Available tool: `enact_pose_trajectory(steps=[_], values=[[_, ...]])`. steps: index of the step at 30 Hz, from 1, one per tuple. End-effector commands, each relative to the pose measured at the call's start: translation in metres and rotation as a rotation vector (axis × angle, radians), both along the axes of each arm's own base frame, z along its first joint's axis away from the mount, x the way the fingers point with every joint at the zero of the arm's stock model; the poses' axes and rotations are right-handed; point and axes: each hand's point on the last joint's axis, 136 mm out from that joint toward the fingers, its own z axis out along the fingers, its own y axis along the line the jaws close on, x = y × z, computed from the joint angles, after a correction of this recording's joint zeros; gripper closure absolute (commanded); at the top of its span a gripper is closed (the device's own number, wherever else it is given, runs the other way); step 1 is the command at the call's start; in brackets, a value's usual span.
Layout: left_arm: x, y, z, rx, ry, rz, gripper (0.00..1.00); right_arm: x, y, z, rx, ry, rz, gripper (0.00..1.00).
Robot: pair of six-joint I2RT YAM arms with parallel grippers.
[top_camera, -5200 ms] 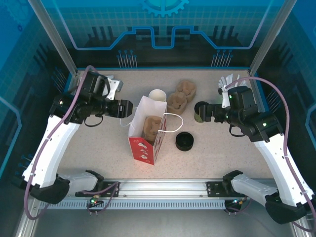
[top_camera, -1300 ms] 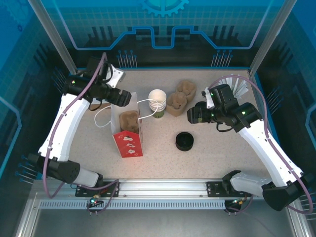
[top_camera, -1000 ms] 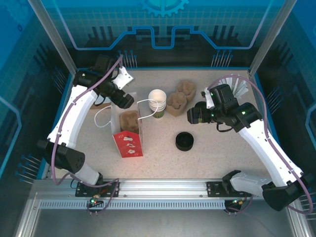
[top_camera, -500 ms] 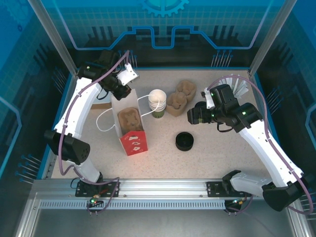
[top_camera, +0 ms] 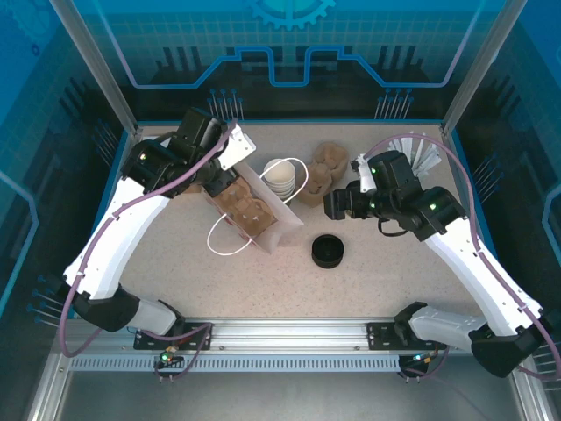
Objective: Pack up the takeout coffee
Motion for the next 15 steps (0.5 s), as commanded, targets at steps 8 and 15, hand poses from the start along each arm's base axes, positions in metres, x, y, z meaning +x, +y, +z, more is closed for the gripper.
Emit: enact_pose_trajectory(steps=[8,15], values=[[0.004,-0.002,-0.001,-0.098,0.030,0.178,1.00,-0.022,0.037,0.074,0.194,-0.160,0.085,0.28],[-0.001,-0.014,0.003,-0.228,0.126,0.270,1.00,-0.042,0.073,0.089,0.253,-0.140,0.207,0.57]])
